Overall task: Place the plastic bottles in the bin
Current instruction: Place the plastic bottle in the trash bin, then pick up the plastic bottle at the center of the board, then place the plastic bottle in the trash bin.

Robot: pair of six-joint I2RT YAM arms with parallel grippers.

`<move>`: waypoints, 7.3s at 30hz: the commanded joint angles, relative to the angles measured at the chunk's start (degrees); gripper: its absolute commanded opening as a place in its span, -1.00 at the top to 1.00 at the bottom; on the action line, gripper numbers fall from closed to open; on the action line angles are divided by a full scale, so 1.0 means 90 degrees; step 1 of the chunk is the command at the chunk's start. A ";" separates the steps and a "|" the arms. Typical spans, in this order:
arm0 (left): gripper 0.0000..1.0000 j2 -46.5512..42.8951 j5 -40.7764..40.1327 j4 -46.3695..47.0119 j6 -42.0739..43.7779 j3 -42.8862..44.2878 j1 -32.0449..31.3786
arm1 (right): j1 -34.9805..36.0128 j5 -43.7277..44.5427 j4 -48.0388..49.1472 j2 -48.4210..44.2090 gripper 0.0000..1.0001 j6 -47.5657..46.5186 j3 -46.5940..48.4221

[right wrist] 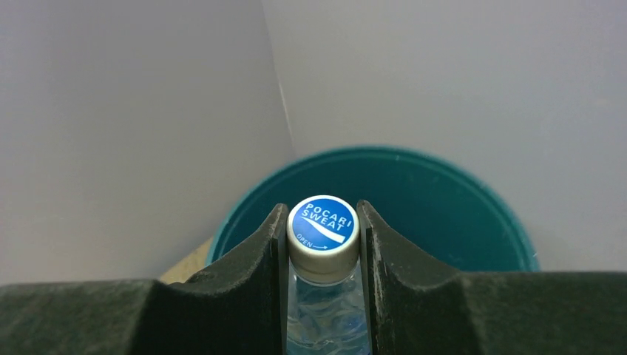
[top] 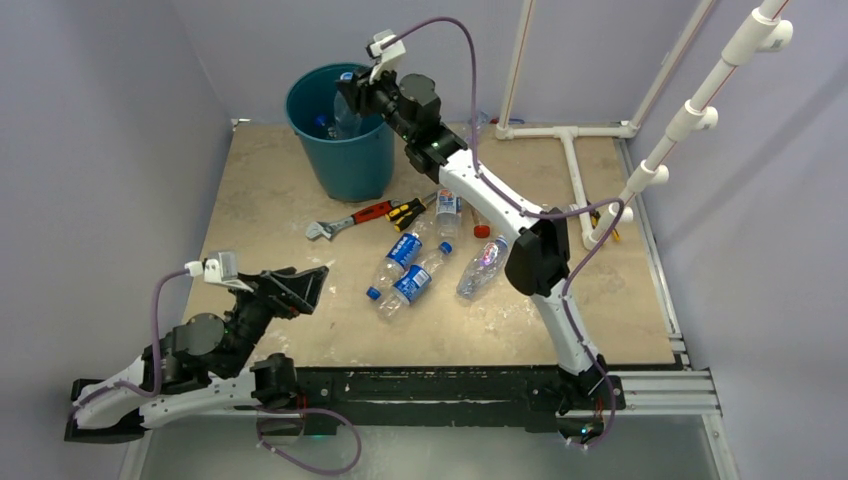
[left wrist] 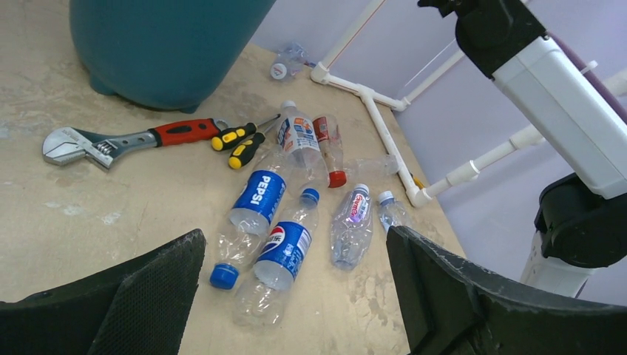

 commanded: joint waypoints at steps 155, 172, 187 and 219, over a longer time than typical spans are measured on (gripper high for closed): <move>1.00 0.4483 0.4919 0.5122 0.1951 0.0991 0.0765 | 0.0928 -0.2535 0.1328 -1.1470 -0.97 0.2893 -1.3084; 1.00 0.7754 0.2037 0.2919 0.4525 0.6598 0.3420 | 0.0919 -0.0136 0.0170 -1.3129 -0.98 0.3802 -1.3744; 1.00 0.9772 0.3974 0.3300 0.2839 0.7736 0.6626 | 0.0919 -0.0579 -0.0104 -1.1660 -0.98 0.3039 -1.3044; -0.54 0.8634 0.5616 0.3297 0.1479 0.6205 0.7133 | 0.0919 0.0672 -0.1177 -1.2127 -0.98 0.3297 -1.2730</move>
